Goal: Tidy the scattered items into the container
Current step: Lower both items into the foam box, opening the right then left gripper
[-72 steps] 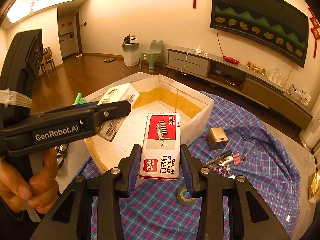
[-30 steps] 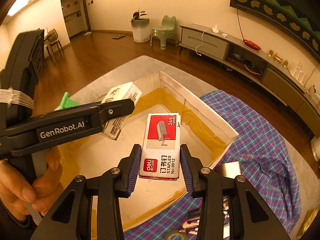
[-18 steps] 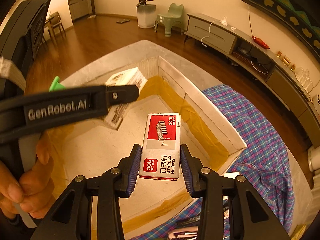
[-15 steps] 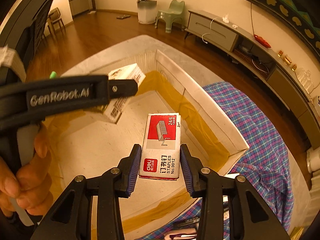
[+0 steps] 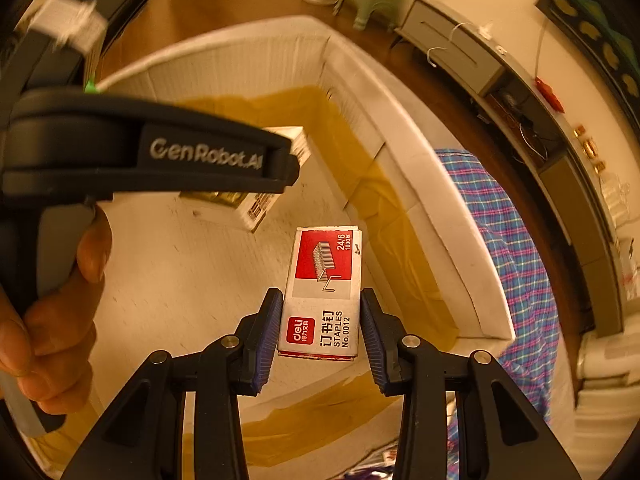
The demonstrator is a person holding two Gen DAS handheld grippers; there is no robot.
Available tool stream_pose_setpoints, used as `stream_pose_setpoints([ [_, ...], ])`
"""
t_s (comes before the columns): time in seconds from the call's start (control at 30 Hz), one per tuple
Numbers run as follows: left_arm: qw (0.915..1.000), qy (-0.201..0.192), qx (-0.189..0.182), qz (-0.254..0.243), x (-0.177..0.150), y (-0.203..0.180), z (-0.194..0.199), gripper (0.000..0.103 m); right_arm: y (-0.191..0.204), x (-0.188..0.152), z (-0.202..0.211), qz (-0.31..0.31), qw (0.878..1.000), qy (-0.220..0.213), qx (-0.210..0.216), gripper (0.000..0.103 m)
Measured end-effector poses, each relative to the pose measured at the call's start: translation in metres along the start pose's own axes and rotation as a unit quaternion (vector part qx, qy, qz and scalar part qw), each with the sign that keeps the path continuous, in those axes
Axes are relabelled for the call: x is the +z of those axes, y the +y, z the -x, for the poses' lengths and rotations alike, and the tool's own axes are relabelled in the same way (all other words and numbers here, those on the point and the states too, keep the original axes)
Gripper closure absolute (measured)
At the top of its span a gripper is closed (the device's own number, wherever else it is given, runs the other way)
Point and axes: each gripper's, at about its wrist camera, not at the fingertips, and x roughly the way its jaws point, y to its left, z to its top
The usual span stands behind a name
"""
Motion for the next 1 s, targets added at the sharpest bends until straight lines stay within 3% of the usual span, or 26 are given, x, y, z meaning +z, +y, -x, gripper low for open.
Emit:
stream_pose_setpoints([
  [0.3,0.9999,0.005,0.014,0.005,-0.002,0.0,-0.005,0.048,0.0,0.001,-0.011,0.015,0.999,0.027,-0.017,0.062],
  [1.0,0.9998,-0.003,-0.013,0.017,0.006,0.004,0.013,0.045,-0.002,-0.03,0.031,-0.027,1.0,-0.01,-0.009,0.061],
])
